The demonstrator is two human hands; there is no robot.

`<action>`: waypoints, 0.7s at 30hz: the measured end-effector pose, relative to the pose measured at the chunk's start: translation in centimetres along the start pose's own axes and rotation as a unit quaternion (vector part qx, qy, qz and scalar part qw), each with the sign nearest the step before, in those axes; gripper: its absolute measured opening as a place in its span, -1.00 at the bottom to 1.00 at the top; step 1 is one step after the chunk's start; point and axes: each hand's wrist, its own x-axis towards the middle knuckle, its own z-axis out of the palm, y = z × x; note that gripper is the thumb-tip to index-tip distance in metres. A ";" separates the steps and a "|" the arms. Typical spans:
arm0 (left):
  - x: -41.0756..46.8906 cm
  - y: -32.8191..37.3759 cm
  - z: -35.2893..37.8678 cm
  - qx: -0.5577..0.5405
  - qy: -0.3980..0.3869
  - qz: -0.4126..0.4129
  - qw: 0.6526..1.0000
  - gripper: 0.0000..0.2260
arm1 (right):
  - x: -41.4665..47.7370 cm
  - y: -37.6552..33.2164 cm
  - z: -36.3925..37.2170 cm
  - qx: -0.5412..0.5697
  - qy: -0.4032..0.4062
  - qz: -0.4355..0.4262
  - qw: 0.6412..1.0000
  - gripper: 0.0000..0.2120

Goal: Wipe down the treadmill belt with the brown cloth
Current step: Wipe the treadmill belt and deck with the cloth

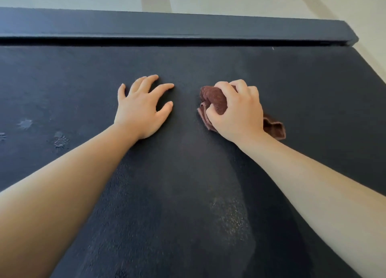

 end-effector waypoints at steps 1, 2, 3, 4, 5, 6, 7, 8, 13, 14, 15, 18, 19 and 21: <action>0.0 0.1 0.0 -0.002 0.003 0.002 1.000 -0.59 | 0.4 0.2 0.2 0.003 0.001 -0.011 1.000 -0.61; 0.1 0.2 0.0 -0.003 0.004 0.002 1.000 -0.60 | 0.8 0.4 0.3 0.007 0.000 -0.023 1.000 -0.60; 0.1 0.2 -0.2 -0.003 0.006 0.000 1.000 -0.60 | 1.2 0.5 0.4 0.012 -0.001 -0.036 0.999 -0.60; 0.1 0.2 -0.3 -0.001 0.007 -0.002 1.000 -0.60 | 1.7 0.6 0.5 0.018 -0.002 -0.046 0.999 -0.60; 0.2 0.2 -0.3 0.000 0.006 -0.003 1.000 -0.60 | 2.2 0.6 0.6 0.023 -0.003 -0.053 0.998 -0.60; 0.2 0.2 -0.3 0.000 0.005 -0.005 1.000 -0.59 | 2.8 0.7 0.8 0.027 -0.005 -0.057 0.998 -0.60; 0.2 0.3 -0.3 0.001 0.003 -0.007 1.000 -0.57 | 3.5 0.7 0.9 0.031 -0.007 -0.057 0.998 -0.61; 0.2 0.3 -0.3 0.001 0.000 -0.009 1.000 -0.56 | 4.2 0.7 1.2 0.033 -0.008 -0.056 0.998 -0.61; 0.3 0.4 -0.5 -0.004 -0.012 -0.015 1.000 -0.54 | 8.0 0.5 2.7 0.031 -0.008 -0.041 0.999 -0.60; 0.2 0.4 -0.5 -0.005 -0.014 -0.015 1.000 -0.54 | 8.9 0.5 3.0 0.028 -0.009 -0.038 0.999 -0.59; 0.2 0.5 -0.4 -0.006 -0.015 -0.015 1.000 -0.54 | 9.8 0.5 3.3 0.026 -0.010 -0.034 0.999 -0.59; 0.3 0.3 -0.5 -0.005 -0.017 -0.015 1.000 -0.53 | 12.8 0.3 4.2 0.012 -0.020 -0.015 1.000 -0.57; 0.3 0.3 -0.5 -0.006 -0.016 -0.017 1.000 -0.54 | 13.7 0.2 4.5 0.006 -0.025 -0.006 1.000 -0.57; 0.3 0.4 -0.6 -0.008 -0.017 -0.019 1.000 -0.56 | 15.0 0.0 4.6 -0.009 -0.029 0.010 0.999 -0.56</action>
